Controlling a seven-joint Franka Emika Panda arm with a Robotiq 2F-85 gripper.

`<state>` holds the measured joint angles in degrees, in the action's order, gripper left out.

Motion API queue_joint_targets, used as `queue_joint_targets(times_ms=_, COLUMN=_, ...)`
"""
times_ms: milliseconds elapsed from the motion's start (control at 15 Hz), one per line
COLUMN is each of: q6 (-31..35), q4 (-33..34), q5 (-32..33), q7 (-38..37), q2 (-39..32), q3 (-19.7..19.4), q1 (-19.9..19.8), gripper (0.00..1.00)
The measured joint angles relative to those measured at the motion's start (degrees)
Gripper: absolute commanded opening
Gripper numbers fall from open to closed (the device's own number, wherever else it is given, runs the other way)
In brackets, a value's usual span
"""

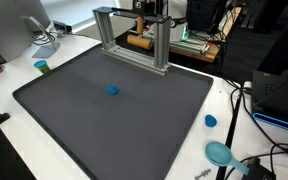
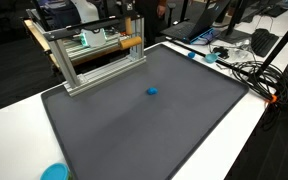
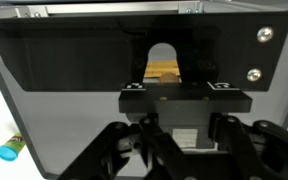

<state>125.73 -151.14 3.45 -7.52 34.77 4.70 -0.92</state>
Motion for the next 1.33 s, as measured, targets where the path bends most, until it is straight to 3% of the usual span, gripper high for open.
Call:
queue_joint_targets(times_ms=400, q6=2.66, q4=9.88, q5=0.11, q7=-5.3, q2=-10.15, q3=0.92, q1=-0.16, gripper=0.22)
queue_joint_targets(times_ms=733, q6=4.89, q4=21.37, q5=1.28, q7=-5.63, q2=-23.65, q3=0.61, q1=-0.61, gripper=0.22)
queue_joint_targets(times_ms=800, q6=4.9, q4=23.38, q5=1.83, q7=-5.69, q2=-26.55, q3=0.37, q1=-0.79, gripper=0.47)
queue_joint_targets(times_ms=1067, q6=4.46, q4=28.07, q5=2.29, q7=-5.69, q2=-33.78, q3=-0.14, q1=-0.85, gripper=0.47)
queue_joint_targets(times_ms=1133, q6=4.23, q4=28.43, q5=2.29, q7=-5.69, q2=-34.0, q3=-0.14, q1=-0.83, gripper=0.22)
queue_joint_targets(times_ms=1333, q6=4.18, q4=28.4, q5=2.28, q7=-5.72, q2=-34.0, q3=-0.32, q1=-0.6, gripper=0.22)
